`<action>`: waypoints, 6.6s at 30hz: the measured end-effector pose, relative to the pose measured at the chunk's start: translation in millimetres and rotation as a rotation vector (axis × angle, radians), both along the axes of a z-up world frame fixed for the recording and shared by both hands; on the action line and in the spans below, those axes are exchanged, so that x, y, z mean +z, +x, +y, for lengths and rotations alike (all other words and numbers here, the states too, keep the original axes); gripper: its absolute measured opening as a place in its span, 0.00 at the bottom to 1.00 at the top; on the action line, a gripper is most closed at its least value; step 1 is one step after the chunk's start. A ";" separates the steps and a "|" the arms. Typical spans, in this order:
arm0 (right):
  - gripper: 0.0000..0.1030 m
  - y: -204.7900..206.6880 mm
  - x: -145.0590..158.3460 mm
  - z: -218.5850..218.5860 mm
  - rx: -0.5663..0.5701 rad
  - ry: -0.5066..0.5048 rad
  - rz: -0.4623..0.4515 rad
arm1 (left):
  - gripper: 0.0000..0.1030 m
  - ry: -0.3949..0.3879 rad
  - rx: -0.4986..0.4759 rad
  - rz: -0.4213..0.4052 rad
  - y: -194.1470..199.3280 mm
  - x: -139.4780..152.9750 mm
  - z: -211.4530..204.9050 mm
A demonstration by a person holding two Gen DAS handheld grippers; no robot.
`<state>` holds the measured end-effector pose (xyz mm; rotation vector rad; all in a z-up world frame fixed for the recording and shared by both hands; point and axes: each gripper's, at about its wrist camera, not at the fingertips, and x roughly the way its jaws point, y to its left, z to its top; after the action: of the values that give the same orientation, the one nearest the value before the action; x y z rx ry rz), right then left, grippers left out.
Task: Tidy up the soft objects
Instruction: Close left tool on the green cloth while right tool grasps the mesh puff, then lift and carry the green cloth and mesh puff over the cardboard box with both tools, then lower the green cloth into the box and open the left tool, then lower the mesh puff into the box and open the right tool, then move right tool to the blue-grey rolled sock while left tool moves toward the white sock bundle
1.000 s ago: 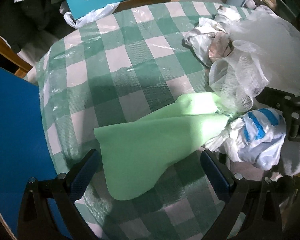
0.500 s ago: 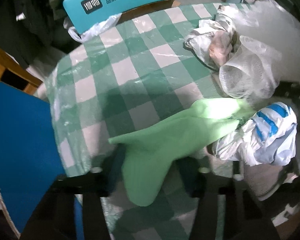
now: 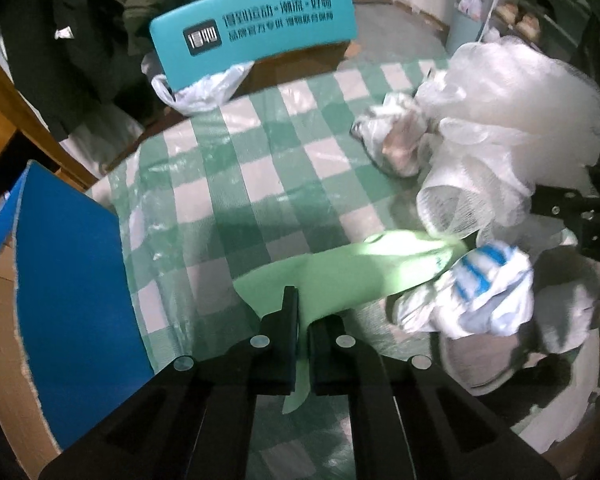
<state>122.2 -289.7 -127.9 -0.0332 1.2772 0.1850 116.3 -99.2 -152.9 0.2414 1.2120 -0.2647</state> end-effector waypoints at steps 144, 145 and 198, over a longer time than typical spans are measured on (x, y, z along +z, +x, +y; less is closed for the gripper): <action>0.69 -40.3 110.6 215.2 0.323 0.158 -0.201 | 0.68 -0.106 0.420 -0.272 -99.9 142.2 215.8; 0.69 -41.0 109.8 210.8 0.318 0.156 -0.199 | 0.68 -0.121 0.415 -0.265 -99.3 141.7 213.8; 0.77 -90.5 66.7 -10.1 0.017 0.088 -0.109 | 0.78 -0.032 0.077 -0.108 -92.7 96.2 14.6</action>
<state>31.7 -299.8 -61.2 0.0208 1.1595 0.2507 23.7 -84.6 -56.6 0.1783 1.1066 -0.2013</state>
